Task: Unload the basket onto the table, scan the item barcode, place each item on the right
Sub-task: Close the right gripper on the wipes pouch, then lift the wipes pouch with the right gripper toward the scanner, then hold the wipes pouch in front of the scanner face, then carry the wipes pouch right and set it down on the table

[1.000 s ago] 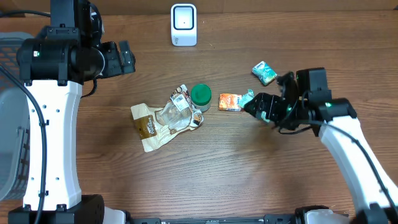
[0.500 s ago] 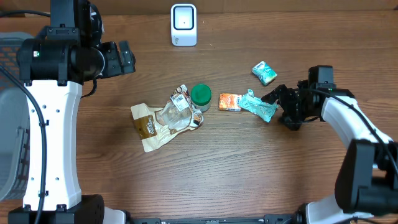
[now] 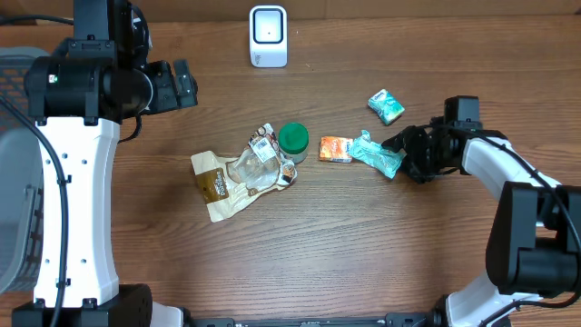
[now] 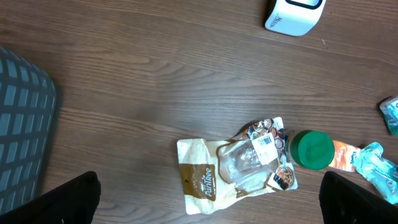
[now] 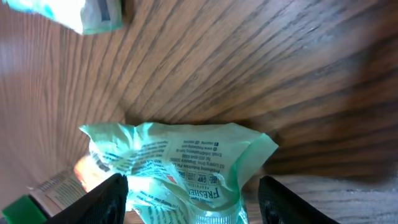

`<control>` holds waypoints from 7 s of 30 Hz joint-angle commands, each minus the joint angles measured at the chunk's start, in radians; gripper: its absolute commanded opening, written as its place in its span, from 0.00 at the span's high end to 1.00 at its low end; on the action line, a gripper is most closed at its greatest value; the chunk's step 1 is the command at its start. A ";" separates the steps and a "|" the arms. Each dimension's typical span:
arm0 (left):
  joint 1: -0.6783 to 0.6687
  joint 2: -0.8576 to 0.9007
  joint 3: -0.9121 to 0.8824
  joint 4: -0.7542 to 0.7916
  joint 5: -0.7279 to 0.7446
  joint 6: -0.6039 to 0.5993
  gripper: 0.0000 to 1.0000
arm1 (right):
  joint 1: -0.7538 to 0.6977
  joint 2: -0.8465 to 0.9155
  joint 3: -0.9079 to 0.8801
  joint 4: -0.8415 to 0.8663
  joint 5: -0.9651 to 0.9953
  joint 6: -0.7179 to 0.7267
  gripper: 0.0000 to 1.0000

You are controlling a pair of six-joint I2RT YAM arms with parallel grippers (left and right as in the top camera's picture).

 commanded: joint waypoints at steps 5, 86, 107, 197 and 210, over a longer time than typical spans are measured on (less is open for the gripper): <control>0.002 -0.009 0.007 0.001 -0.003 -0.016 0.00 | 0.062 0.000 -0.024 0.040 0.005 -0.111 0.32; 0.206 -0.009 0.007 -0.006 -0.081 0.308 0.00 | 0.440 -0.251 0.391 -0.095 -0.118 -0.439 0.96; 0.207 -0.009 0.007 -0.002 -0.081 0.307 0.01 | 0.593 0.132 0.877 0.286 0.943 -0.739 0.96; 0.207 -0.009 0.007 -0.002 -0.081 0.307 0.00 | -0.328 0.012 0.346 -0.305 0.309 -0.283 0.96; 0.207 -0.009 0.007 -0.002 -0.081 0.307 0.00 | -0.326 0.012 0.280 -0.387 0.407 -0.284 0.50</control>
